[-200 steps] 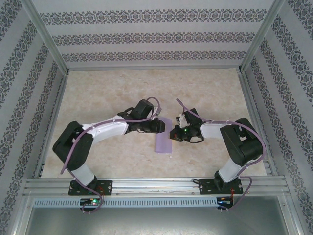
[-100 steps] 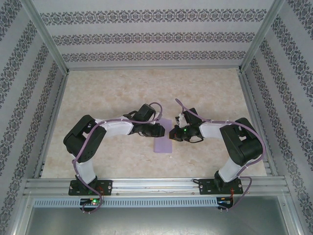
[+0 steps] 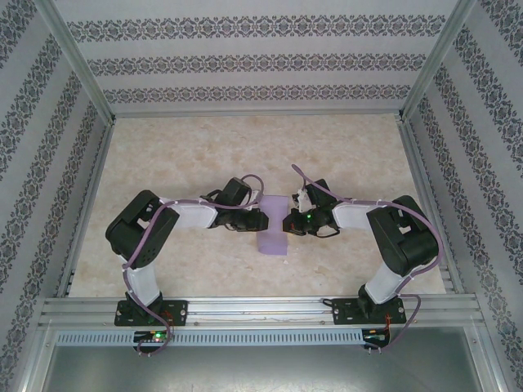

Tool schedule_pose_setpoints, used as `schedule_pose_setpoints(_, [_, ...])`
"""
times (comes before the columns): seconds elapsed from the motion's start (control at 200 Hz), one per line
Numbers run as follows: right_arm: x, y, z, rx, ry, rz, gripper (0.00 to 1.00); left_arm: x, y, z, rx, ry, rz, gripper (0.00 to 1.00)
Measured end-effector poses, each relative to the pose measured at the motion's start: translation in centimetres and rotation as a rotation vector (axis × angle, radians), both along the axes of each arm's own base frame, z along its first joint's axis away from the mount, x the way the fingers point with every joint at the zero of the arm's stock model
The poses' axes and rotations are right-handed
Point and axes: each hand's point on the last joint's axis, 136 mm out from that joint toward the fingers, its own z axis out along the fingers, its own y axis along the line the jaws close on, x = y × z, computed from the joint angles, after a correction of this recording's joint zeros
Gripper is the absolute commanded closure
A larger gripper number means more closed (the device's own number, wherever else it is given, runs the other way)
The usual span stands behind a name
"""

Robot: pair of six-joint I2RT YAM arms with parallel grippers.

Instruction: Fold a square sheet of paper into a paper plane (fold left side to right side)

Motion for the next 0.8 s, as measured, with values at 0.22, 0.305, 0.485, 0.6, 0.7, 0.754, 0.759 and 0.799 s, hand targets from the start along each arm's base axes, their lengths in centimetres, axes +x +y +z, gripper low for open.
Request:
schedule_pose_setpoints(0.22, [0.0,0.0,0.0,-0.002,-0.001,-0.001,1.0,0.1,1.3,0.1,-0.018,-0.013,0.029,0.78])
schedule_pose_setpoints(0.305, [0.0,0.0,0.0,-0.003,-0.001,-0.001,1.0,0.2,2.4,0.0,-0.01,-0.013,0.055,0.8])
schedule_pose_setpoints(0.485, [0.0,0.0,0.0,-0.003,-0.002,-0.001,1.0,0.1,4.1,1.0,0.012,-0.033,0.098,0.81])
schedule_pose_setpoints(0.6, [0.0,0.0,0.0,-0.003,-0.002,-0.001,1.0,0.4,3.8,3.1,-0.021,-0.079,0.095,0.82])
schedule_pose_setpoints(0.7, [0.0,0.0,0.0,-0.003,-0.002,0.0,1.0,0.3,3.3,4.0,-0.044,-0.091,0.078,0.82])
schedule_pose_setpoints(0.754, [0.0,0.0,0.0,-0.003,-0.004,0.001,1.0,0.1,2.6,4.1,-0.053,-0.089,0.058,0.82])
schedule_pose_setpoints(0.759, [0.0,0.0,0.0,-0.003,-0.004,0.001,1.0,0.1,2.5,4.1,-0.054,-0.089,0.057,0.82])
schedule_pose_setpoints(0.799, [0.0,0.0,0.0,-0.003,-0.004,0.002,1.0,0.0,1.8,4.3,-0.063,-0.086,0.037,0.82])
